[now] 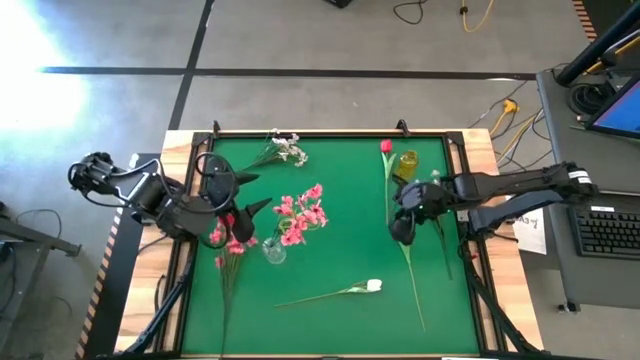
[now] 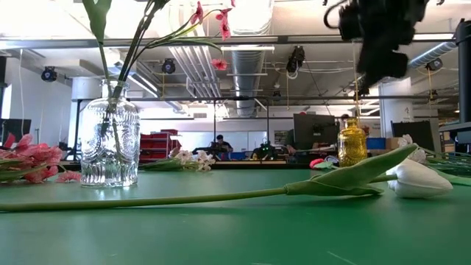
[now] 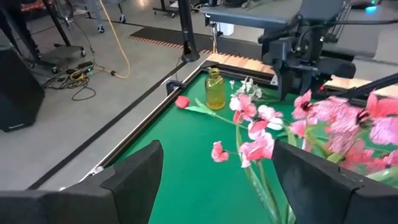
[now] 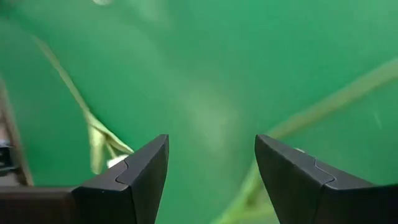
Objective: Sort flowers into vase by color
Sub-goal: Put the right white flowers into the yellow vase
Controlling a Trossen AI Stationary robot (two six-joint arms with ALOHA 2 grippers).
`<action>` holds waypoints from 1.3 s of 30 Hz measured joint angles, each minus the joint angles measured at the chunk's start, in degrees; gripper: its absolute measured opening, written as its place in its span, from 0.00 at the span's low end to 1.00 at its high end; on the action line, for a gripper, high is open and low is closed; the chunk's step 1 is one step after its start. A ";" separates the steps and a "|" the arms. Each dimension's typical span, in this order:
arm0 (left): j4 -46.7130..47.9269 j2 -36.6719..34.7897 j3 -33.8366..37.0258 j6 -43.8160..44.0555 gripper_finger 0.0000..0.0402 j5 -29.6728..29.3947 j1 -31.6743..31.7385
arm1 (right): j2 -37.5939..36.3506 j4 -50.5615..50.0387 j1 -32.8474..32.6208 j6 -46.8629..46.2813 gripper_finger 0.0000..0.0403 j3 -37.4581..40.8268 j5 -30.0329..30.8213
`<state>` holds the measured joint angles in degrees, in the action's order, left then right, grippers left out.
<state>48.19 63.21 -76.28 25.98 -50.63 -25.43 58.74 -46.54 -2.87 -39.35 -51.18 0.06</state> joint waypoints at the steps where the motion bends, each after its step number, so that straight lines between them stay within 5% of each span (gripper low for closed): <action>1: 0.74 -0.17 -0.20 0.00 0.71 0.02 0.00 | 0.59 -1.81 -0.19 -1.22 0.57 0.00 -0.01; 14: 16.14 -2.08 -3.98 1.68 0.71 0.15 0.00 | 5.21 -14.94 -1.35 -15.17 0.57 0.24 -0.39; 26: 19.37 -3.67 -2.72 1.46 0.71 0.21 0.00 | 7.12 -13.76 -12.64 -34.69 0.59 3.86 1.55; 39: 19.63 -3.90 -2.72 0.68 0.71 0.17 0.00 | 21.64 -7.63 -14.01 -35.70 0.72 4.37 2.89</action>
<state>67.81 59.31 -79.00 26.65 -50.46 -25.43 80.38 -54.17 -16.88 -75.04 -46.81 2.94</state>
